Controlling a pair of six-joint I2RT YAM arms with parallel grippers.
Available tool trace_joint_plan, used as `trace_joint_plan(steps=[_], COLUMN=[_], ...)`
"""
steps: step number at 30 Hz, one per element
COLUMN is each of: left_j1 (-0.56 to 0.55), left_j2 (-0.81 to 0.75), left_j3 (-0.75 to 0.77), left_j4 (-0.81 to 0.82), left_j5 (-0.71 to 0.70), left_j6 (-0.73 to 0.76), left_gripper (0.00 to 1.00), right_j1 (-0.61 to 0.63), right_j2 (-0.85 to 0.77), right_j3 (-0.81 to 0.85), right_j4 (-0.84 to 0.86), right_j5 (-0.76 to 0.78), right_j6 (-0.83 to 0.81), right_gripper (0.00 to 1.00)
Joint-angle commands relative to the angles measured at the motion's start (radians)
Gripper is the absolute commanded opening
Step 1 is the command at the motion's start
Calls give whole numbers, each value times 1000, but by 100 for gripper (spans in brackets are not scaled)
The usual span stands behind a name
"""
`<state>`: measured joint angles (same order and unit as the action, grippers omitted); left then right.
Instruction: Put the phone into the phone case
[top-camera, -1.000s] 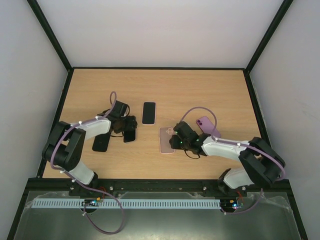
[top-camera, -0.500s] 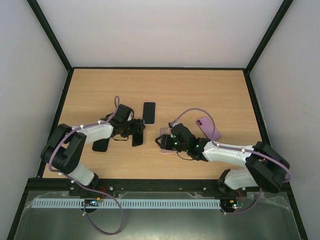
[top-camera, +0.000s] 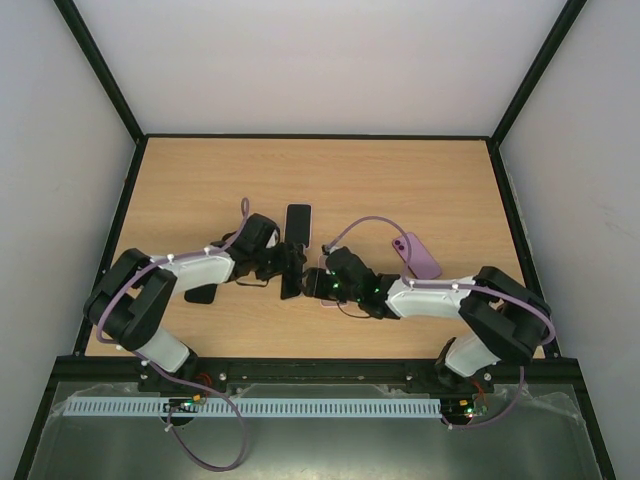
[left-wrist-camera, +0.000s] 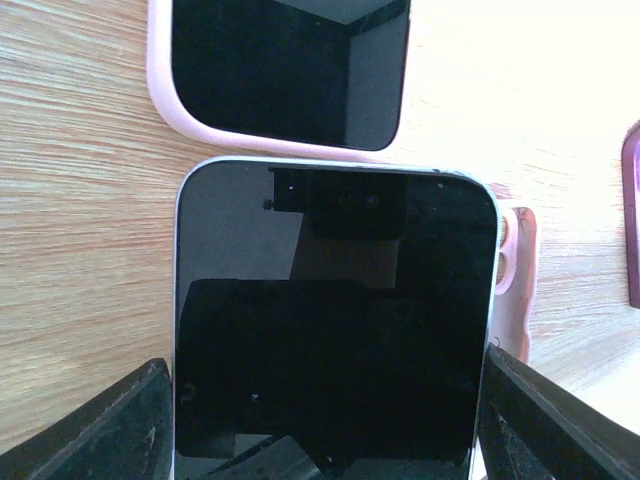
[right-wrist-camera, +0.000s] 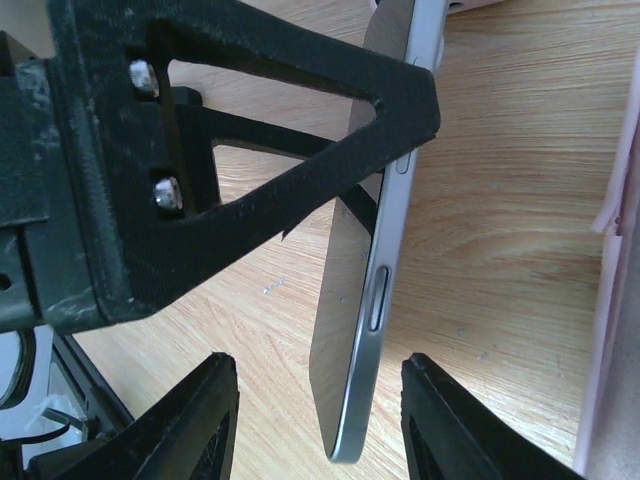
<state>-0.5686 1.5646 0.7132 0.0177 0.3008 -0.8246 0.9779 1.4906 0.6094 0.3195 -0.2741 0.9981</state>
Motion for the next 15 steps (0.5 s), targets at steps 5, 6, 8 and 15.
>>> trace_joint_plan(steps=[5, 6, 8, 15], left_j1=[-37, -42, -49, -54], left_j2=[-37, -40, -45, -70], left_j3=[1, 0, 2, -1], left_j4=[63, 66, 69, 63], left_j5=[28, 28, 28, 27], left_j6=[-57, -61, -68, -84], left_gripper=[46, 46, 46, 46], right_j1=[7, 8, 8, 7], right_j2=[57, 60, 62, -1], right_j3=[52, 50, 44, -13], right_j4=[-31, -36, -43, 23], right_j5=[54, 62, 71, 83], right_j6=[-21, -20, -16, -6], right_gripper=[42, 41, 37, 6])
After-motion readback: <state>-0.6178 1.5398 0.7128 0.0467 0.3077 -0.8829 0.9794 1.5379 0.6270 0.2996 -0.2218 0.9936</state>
